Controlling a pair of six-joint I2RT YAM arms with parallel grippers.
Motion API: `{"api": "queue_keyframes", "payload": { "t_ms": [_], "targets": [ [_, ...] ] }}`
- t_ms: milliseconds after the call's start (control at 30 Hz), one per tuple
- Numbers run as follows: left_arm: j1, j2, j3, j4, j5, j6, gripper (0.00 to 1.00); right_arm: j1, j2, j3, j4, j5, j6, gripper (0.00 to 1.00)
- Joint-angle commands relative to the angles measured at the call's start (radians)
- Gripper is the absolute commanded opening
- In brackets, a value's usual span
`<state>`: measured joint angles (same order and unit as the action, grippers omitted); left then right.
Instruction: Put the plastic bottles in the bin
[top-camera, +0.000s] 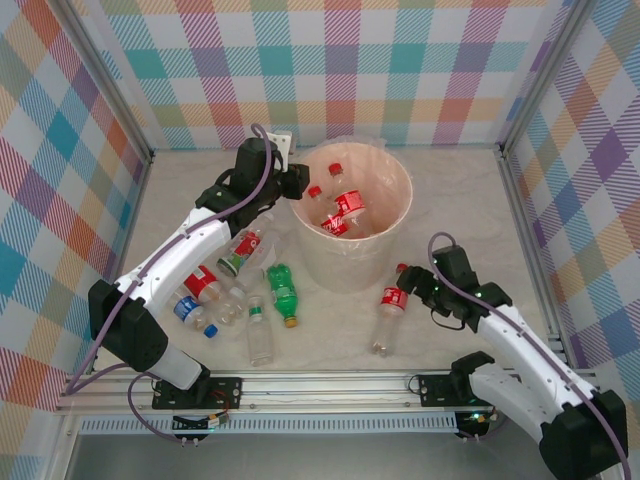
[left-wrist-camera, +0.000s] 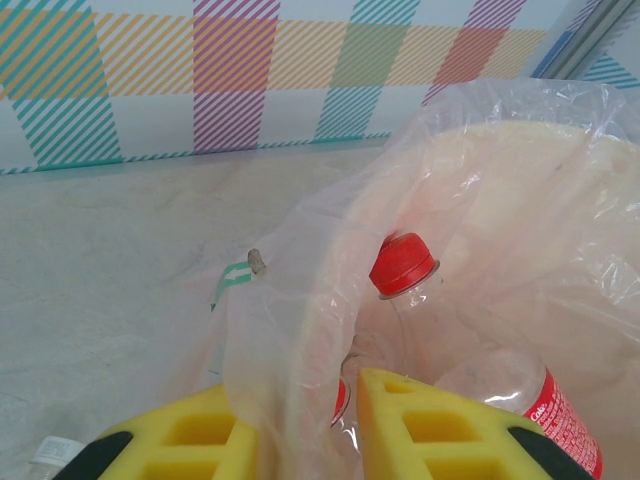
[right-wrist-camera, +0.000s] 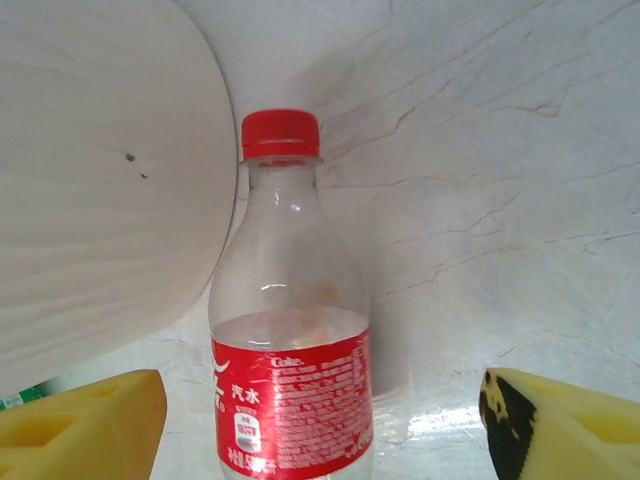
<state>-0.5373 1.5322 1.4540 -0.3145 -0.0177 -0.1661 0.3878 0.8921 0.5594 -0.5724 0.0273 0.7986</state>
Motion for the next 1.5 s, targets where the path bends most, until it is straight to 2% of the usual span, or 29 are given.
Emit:
{"api": "queue_keyframes", "payload": {
  "t_ms": [0, 267, 467, 633, 867, 1033, 1233, 1467],
  "targets": [
    [-0.024, 0.064, -0.053, -0.207, 0.001, 0.042, 0.26, 0.006, 0.086, 0.004, 0.046, -0.057, -0.016, 0.84],
    [-0.024, 0.055, -0.052, -0.208, -0.001, 0.047, 0.27, 0.005, 0.225, -0.015, 0.135, -0.050, -0.021, 0.86],
    [-0.025, 0.049, -0.052, -0.207, -0.001, 0.045, 0.27, -0.007, 0.185, -0.006, 0.014, 0.044, -0.040, 0.83],
    [-0.024, 0.054, -0.052, -0.207, 0.007, 0.045, 0.27, -0.040, 0.129, -0.027, -0.004, 0.021, -0.040, 0.86],
    [-0.024, 0.051, -0.051, -0.208, 0.007, 0.045, 0.26, -0.039, 0.218, -0.042, 0.097, -0.027, -0.023, 0.90],
    [-0.024, 0.052, -0.051, -0.208, 0.007, 0.044, 0.26, -0.040, 0.279, -0.054, 0.159, -0.042, -0.019, 0.82],
    [-0.024, 0.052, -0.050, -0.210, 0.002, 0.048, 0.26, -0.047, 0.280, -0.060, 0.165, -0.035, -0.030, 0.70],
    [-0.024, 0.052, -0.050, -0.210, 0.002, 0.048, 0.27, -0.051, 0.285, -0.054, 0.180, -0.033, -0.038, 0.62]
  ]
}}
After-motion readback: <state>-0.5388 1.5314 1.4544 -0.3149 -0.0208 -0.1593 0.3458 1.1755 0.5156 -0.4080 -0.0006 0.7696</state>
